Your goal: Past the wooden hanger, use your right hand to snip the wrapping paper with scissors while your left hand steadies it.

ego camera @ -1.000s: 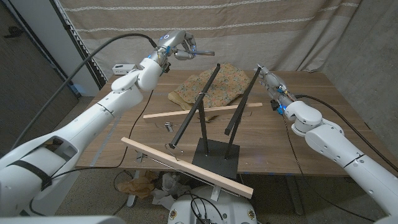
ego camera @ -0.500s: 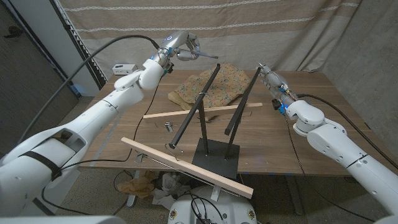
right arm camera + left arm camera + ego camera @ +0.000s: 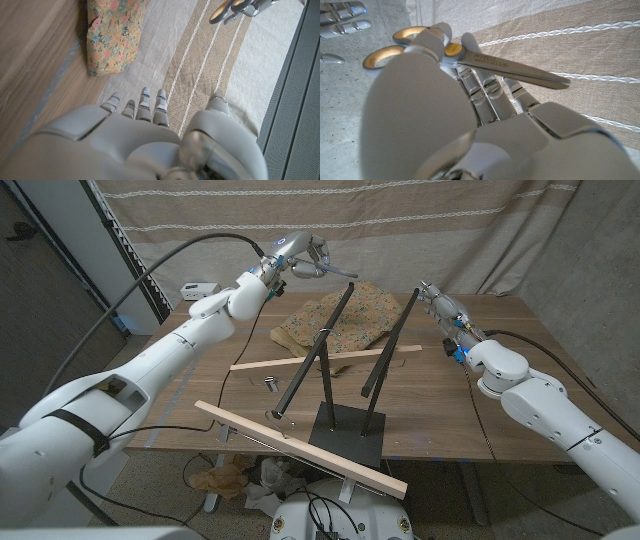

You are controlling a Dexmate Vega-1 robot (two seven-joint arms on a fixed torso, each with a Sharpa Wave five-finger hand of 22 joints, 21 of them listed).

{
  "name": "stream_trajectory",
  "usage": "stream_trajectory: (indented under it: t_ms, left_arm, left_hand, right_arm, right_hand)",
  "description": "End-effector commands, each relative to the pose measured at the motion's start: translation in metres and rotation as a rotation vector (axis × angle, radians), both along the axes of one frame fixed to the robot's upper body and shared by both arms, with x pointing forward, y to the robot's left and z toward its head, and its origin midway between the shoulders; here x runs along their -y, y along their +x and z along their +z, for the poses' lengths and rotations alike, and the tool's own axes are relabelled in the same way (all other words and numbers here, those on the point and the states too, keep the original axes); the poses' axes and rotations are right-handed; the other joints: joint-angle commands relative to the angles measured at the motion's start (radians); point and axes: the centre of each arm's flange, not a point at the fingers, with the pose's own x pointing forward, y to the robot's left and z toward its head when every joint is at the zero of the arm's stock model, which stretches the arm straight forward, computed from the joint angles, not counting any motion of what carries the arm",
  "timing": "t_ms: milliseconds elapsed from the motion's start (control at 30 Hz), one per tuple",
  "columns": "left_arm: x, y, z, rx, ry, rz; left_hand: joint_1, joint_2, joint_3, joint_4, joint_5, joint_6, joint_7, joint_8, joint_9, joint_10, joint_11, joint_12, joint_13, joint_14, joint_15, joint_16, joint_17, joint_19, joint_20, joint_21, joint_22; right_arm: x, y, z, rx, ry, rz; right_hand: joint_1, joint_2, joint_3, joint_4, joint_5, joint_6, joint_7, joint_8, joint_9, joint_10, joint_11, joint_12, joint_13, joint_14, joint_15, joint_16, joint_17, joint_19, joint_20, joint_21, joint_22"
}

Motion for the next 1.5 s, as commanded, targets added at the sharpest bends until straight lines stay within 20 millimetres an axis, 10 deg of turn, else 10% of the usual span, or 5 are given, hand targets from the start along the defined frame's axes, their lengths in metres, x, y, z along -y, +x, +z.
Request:
stream_trajectory:
  t_ms: [33,1467,1500]
  left_arm:
    - [0.012,0.002,0.003,-0.008,0.042,-0.025]
    - [0.015,-0.011,-0.010,0.019,0.000,-0.079]
    - [0.015,-0.010,-0.012,0.017,-0.003,-0.082]
  left_hand:
    - [0.050,0.057,0.035,0.019,0.001,0.017,0.012,-0.001,0.138,0.005,-0.002,0.004,0.003,0.017,0.000,-0.016,-0.002,0.021,-0.087,0.000,-0.022]
    - [0.057,0.081,0.003,0.011,0.000,0.016,0.008,-0.011,0.128,-0.014,-0.004,0.019,0.007,-0.011,0.001,0.017,0.014,0.007,-0.090,0.020,0.013]
    - [0.095,0.154,-0.098,0.033,0.056,-0.032,0.026,0.038,0.209,-0.074,0.012,0.114,0.092,-0.183,0.008,0.297,0.127,-0.120,-0.038,0.186,0.132]
  right_arm:
    - [0.011,-0.008,0.008,0.005,-0.021,-0.039]
    - [-0.008,-0.042,0.077,0.055,-0.146,-0.052]
    - [-0.009,-0.043,0.079,0.056,-0.156,-0.053]
  right_hand:
    - [0.010,-0.001,0.006,0.000,-0.007,0.007,-0.001,0.004,0.004,-0.001,0.000,0.001,0.003,-0.006,-0.001,0.000,0.005,-0.001,0.002,0.005,0.003]
    - [0.059,0.008,0.032,-0.018,-0.022,0.104,0.047,0.032,0.009,0.035,0.007,0.012,0.003,0.036,0.013,0.008,0.004,0.038,0.015,0.015,0.003]
    - [0.062,0.009,0.034,-0.019,-0.023,0.109,0.045,0.035,0.010,0.035,0.007,0.011,0.003,0.036,0.014,0.007,0.004,0.038,0.015,0.015,0.003]
